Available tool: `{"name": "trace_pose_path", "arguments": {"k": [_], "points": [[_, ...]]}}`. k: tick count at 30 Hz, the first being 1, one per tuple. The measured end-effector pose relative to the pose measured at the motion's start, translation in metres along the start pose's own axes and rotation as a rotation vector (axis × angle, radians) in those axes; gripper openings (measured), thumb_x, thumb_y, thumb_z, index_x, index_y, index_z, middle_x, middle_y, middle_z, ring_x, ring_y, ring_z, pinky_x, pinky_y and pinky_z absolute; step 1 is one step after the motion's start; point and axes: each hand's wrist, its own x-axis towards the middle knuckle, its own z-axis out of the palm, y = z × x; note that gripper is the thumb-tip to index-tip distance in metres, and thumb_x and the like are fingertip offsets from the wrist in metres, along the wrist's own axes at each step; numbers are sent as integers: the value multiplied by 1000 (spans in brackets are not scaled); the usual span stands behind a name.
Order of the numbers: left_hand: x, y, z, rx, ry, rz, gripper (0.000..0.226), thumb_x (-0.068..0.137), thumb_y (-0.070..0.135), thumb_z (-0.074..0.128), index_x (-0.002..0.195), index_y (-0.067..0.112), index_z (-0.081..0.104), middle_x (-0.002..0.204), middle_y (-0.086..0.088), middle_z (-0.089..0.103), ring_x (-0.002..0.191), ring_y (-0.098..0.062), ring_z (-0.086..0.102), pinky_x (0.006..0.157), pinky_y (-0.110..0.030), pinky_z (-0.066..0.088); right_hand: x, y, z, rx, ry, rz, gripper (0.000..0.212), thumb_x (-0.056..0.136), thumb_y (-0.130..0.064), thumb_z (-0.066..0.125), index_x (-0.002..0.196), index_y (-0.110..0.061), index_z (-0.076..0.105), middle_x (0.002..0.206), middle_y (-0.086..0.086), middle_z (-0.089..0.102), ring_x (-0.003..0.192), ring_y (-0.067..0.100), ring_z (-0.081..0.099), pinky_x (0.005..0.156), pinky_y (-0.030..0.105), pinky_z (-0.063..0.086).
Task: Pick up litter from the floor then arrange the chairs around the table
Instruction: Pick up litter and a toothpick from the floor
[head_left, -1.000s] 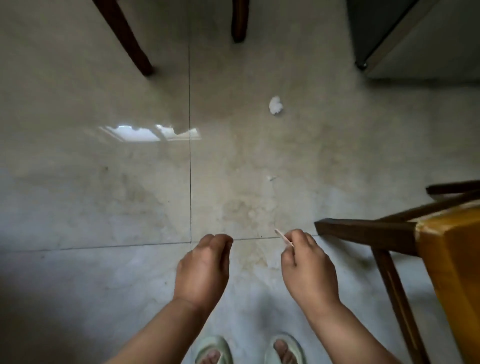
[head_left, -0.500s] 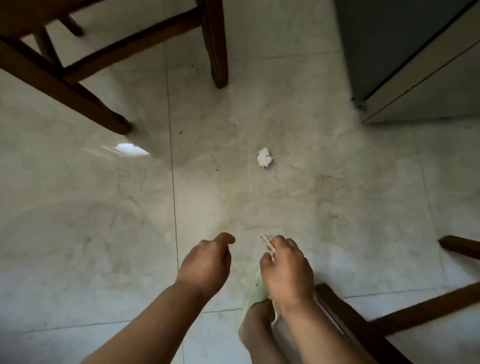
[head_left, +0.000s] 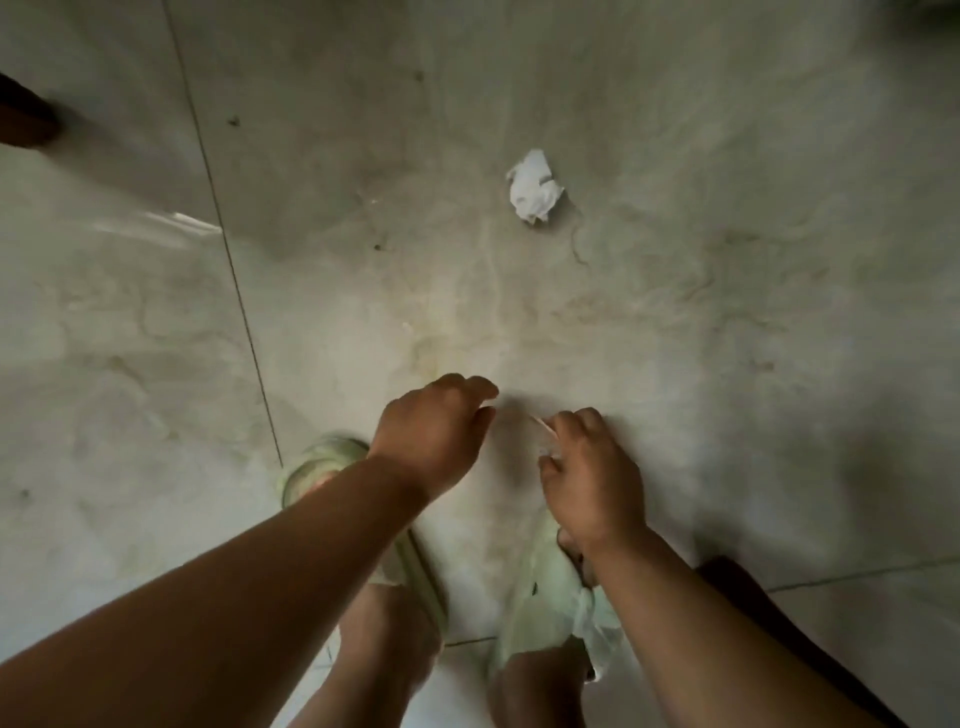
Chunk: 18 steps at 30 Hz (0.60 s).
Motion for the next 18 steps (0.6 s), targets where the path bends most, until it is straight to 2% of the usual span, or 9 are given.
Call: {"name": "trace_pose_path", "arguments": {"k": [2,5,10,13,15,18], "points": [[9,-9,9,23,38,28,33,96,33,42,127,28,51,119,-1,58,100,-25,61,81,-33,48,5,4,19,3,-1,-33,27,79,-10,62,105,-10,55,113,12,52,98,32,56,70,37,49],[14,-17,13,24,115,66,31,95,30,45,123,25,55,112,-1,60,91,-26,63,74,-33,48,6,8,39,30,33,-47,24,68,2,68,88,-6,57,94,17,58,79,37,60,58,36,49],[24,-16,-1,6,208,96,29,90,31,55,117,22,59,105,-2,60,80,-26,67,62,-31,48,5,5,34,125,72,23,13,72,-1,66,80,-5,57,82,18,62,71,39,61,56,36,47],[46,-2,-23,26,297,106,37,87,35,59,120,20,55,112,-6,55,79,-26,66,58,-29,43,16,-3,12,168,152,12,17,67,-1,68,73,-8,55,76,13,60,63,36,60,51,30,37],[67,9,-38,53,363,111,48,85,37,62,127,17,50,117,-11,51,82,-29,62,62,-30,40,29,-8,-8,183,233,4,20,62,-2,71,71,-10,55,76,10,59,60,32,60,51,25,32],[104,28,-55,107,452,118,65,82,38,65,137,14,39,124,-16,47,101,-33,54,81,-38,41,52,-12,-37,215,324,17,17,65,-3,70,72,-9,56,81,11,59,61,31,59,53,25,33]]}}
